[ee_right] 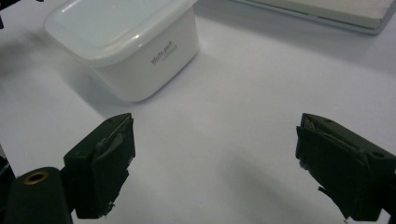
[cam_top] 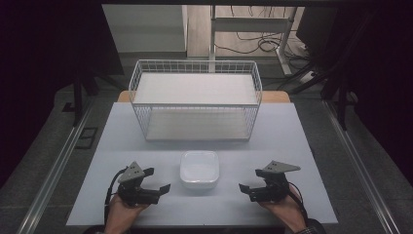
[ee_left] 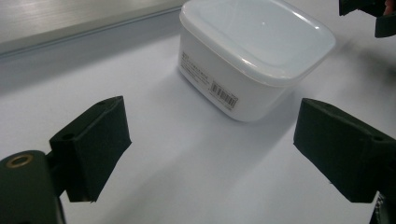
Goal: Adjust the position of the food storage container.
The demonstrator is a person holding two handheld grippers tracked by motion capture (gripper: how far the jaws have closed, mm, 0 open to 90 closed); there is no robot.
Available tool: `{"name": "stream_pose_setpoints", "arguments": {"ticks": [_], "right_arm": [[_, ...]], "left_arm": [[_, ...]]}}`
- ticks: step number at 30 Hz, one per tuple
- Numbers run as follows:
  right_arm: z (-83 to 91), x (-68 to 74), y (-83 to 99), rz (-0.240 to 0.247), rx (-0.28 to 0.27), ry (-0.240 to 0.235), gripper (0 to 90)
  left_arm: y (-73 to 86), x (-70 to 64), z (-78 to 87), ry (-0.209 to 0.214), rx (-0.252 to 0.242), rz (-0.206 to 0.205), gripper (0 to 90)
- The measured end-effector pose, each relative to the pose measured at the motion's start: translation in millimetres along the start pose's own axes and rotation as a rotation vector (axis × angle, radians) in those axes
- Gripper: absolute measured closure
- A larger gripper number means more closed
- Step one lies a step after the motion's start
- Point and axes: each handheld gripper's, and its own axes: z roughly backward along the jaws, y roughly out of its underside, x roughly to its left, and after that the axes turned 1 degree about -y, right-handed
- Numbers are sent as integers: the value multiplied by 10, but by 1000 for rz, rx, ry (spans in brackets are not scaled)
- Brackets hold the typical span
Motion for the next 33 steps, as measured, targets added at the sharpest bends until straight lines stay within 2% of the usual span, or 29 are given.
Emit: {"name": "stream_pose_setpoints", "arguments": {"ticks": [8,14,19,22,23,25,28,31,32,33], "right_arm": [[-81,25,-72,21,1,-23,164],[-147,46,-122,47,1,-36,223],[-196,39,-169,59,-2,-48,314],[-236,48,-198,77,0,-51,388],[-264,55,-216,93,4,-54,429],[-276,56,-224,100,5,-49,450],[-354,55,-271,111,10,-54,553],[-438,48,-325,124,19,-58,665],[-475,46,-347,126,23,-57,709],[-560,38,-396,141,32,-53,777]], "left_arm": [[-66,21,-41,-4,-11,-11,120],[-98,24,-97,-21,-4,-36,142],[-123,86,-148,-43,-4,-32,181],[-148,128,-190,-54,-1,-31,251],[-159,139,-204,-56,0,-30,313],[-185,165,-235,-63,0,-37,338],[-228,207,-307,-68,10,-38,434],[-281,256,-407,-75,27,-37,574],[-300,272,-442,-75,32,-37,640],[-332,296,-506,-67,39,-35,743]]}}
